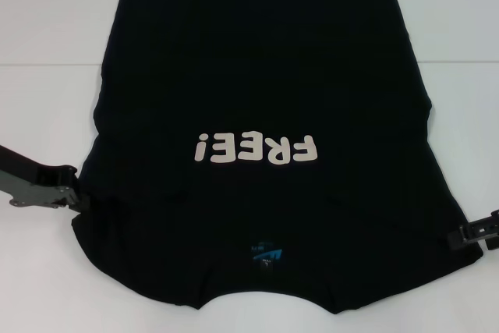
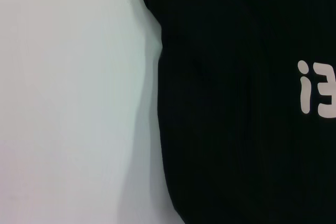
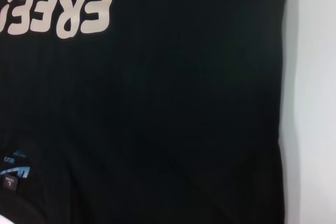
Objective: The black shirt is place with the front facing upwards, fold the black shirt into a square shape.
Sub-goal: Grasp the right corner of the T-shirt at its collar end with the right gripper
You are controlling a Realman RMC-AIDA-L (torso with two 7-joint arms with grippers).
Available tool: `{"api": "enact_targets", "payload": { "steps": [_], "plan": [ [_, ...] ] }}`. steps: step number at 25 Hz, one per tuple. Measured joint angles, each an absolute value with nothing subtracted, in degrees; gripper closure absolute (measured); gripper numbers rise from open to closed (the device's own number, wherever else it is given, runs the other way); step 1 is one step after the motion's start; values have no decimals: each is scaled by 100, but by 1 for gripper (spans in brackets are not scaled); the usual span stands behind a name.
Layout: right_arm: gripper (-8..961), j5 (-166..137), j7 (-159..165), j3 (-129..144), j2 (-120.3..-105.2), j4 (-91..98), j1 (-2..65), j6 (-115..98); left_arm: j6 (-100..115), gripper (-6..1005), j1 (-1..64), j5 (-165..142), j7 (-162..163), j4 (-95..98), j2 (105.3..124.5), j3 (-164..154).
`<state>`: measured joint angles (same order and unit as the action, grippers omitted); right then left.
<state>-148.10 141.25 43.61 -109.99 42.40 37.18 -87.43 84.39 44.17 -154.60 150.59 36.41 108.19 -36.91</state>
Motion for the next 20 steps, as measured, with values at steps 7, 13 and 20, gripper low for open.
{"api": "enact_targets", "payload": {
  "steps": [7, 13, 20],
  "plan": [
    [13, -14810, 14117, 4450, -11051, 4228, 3756, -8728, 8437, 995, 4418, -15460, 15040, 3638, 10826, -3691],
    [13, -14810, 14115, 4482, -11057, 4183, 3768, -8690, 8429, 995, 4421, -15456, 15026, 3638, 10828, -3691],
    [13, -14804, 14117, 4576, -11053, 4020, 3851, -8592, 8428, 995, 4421, -15448, 15018, 3638, 10828, -3691]
  ]
}}
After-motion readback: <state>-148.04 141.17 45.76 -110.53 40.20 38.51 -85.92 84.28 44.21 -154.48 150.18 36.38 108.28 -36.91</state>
